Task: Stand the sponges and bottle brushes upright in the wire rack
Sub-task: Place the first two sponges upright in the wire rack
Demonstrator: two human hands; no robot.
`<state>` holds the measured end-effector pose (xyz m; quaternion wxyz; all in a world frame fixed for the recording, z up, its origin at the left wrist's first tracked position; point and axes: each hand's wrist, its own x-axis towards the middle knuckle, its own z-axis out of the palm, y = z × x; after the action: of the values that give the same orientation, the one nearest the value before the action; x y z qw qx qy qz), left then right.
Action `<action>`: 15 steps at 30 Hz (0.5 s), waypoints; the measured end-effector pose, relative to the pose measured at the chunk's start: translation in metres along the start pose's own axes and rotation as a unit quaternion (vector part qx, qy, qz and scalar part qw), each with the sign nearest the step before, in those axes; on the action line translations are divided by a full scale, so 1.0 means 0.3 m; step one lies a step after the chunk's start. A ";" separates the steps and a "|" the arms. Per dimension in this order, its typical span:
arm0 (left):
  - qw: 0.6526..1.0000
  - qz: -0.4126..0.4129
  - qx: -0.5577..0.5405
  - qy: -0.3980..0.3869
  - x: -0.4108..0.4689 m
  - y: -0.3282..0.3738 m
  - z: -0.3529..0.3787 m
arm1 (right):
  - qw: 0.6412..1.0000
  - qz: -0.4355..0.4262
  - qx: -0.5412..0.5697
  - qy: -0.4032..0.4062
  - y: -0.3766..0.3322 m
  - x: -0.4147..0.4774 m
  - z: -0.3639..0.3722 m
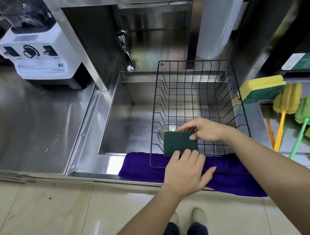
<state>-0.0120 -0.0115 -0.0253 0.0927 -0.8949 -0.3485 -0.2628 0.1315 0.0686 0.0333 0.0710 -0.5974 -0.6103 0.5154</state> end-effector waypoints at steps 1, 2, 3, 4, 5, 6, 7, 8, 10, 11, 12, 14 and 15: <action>1.000 -0.001 0.002 0.000 0.001 0.000 0.000 | 1.000 0.001 0.009 0.009 0.007 0.002 0.006; 1.000 -0.003 0.003 -0.001 0.001 0.000 0.000 | 1.000 0.002 0.020 0.023 0.016 0.004 0.013; 1.000 -0.003 0.003 -0.004 0.002 0.000 0.001 | 0.999 0.004 0.030 0.040 0.025 0.004 0.017; 1.000 -0.004 0.004 -0.010 0.001 0.001 0.002 | 0.998 0.005 0.031 0.057 0.032 0.006 0.021; 1.000 -0.007 0.006 -0.019 0.000 0.003 0.003 | 0.997 0.001 0.019 0.073 0.038 0.009 0.025; 0.999 -0.012 0.008 -0.030 -0.002 0.004 0.006 | 0.996 -0.005 -0.003 0.086 0.043 0.012 0.029; 0.999 -0.020 0.009 -0.041 -0.004 0.006 0.008 | 0.995 -0.010 -0.030 0.096 0.044 0.015 0.033; 0.998 -0.029 0.007 -0.050 -0.004 0.006 0.009 | 0.993 -0.014 -0.059 0.101 0.040 0.014 0.034; 0.997 -0.044 0.001 -0.059 -0.004 0.006 0.011 | 0.989 -0.015 -0.101 0.103 0.032 0.008 0.030; 0.997 -0.046 0.000 -0.060 -0.004 0.007 0.012 | 0.989 -0.018 -0.111 0.099 0.029 0.002 0.025; 0.997 -0.045 -0.001 -0.058 -0.005 0.007 0.013 | 0.988 -0.020 -0.117 0.095 0.027 -0.005 0.019; 0.998 -0.041 -0.001 -0.052 -0.007 0.007 0.014 | 0.986 -0.023 -0.129 0.103 0.028 -0.022 -0.002; 0.998 -0.040 -0.001 -0.049 -0.007 0.007 0.014 | 0.983 -0.023 -0.133 0.125 0.032 -0.030 -0.017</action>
<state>-0.0102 -0.0128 -0.0300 0.0641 -0.8923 -0.3878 -0.2222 0.1439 0.0618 0.0334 0.0782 -0.6471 -0.6729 0.3497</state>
